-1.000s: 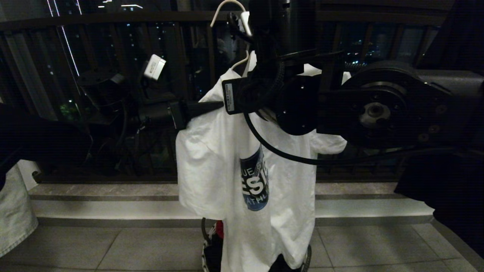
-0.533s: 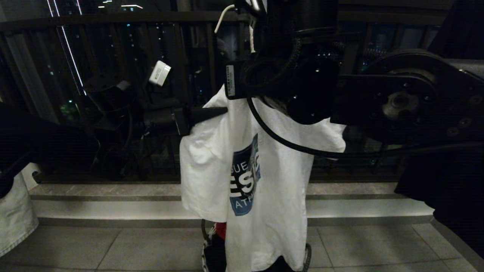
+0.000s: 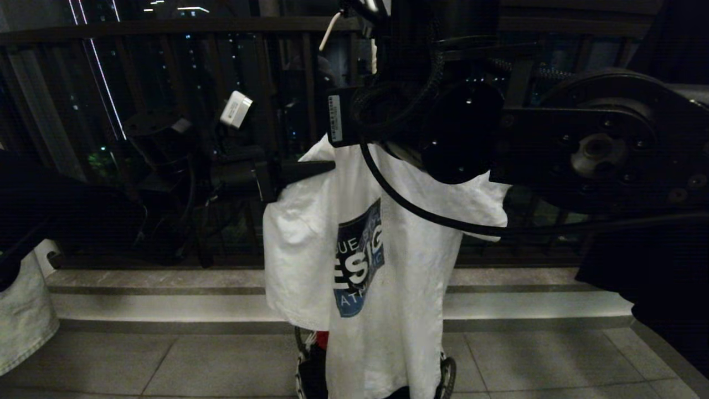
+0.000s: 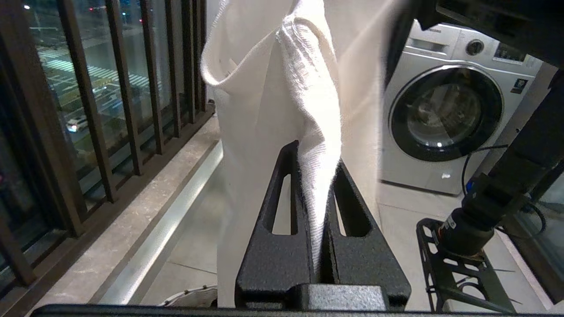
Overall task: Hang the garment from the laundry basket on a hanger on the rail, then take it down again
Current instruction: Hang the clothes on the clothes rack, then hang the clothes rack on the clothesline
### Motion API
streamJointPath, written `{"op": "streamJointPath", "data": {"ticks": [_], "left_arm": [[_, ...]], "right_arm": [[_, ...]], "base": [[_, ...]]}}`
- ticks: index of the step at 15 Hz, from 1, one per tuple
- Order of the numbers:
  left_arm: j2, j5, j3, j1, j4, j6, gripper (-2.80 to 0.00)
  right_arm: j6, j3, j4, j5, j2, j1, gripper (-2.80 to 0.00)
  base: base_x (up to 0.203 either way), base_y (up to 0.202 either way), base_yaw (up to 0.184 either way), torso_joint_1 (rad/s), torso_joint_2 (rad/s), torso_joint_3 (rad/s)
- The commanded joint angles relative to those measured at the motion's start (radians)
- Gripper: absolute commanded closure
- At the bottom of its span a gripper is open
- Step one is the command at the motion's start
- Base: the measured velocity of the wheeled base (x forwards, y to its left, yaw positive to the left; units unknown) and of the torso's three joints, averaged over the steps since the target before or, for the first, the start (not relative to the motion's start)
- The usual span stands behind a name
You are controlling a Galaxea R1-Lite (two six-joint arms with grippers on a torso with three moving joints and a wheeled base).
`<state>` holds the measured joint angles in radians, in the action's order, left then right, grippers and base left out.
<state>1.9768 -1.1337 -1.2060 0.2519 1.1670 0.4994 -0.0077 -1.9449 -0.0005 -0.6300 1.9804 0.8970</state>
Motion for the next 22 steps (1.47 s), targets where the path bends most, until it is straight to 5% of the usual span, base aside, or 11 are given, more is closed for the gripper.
{"op": "streamJointPath", "data": {"ticks": [1,11,12,17,22], "left_arm": [[-0.003,-0.002,-0.006,-0.003,0.006,0.004,0.00],[-0.036,0.051,-0.018,-0.034,0.008,0.049,0.00],[-0.040,0.051,-0.017,-0.035,0.008,0.052,0.00],[-0.050,0.046,-0.001,-0.034,0.047,0.130,0.00],[-0.029,-0.026,0.044,-0.034,0.335,0.364,0.00]], "right_arm": [[0.000,0.005,0.003,-0.013,-0.003,0.000,-2.80],[0.004,0.141,0.082,-0.115,-0.109,0.008,-2.80],[0.001,0.168,0.086,-0.119,-0.138,0.004,0.00],[-0.110,0.171,0.182,-0.122,-0.206,-0.075,0.00],[-0.303,0.112,0.186,0.008,-0.221,-0.193,0.00]], "base": [[0.000,0.000,0.000,0.000,0.00,0.000],[0.000,0.000,0.000,0.000,0.00,0.000],[0.000,0.000,0.000,0.000,0.00,0.000],[0.000,0.000,0.000,0.000,0.00,0.000],[0.000,0.000,0.000,0.000,0.00,0.000]]}}
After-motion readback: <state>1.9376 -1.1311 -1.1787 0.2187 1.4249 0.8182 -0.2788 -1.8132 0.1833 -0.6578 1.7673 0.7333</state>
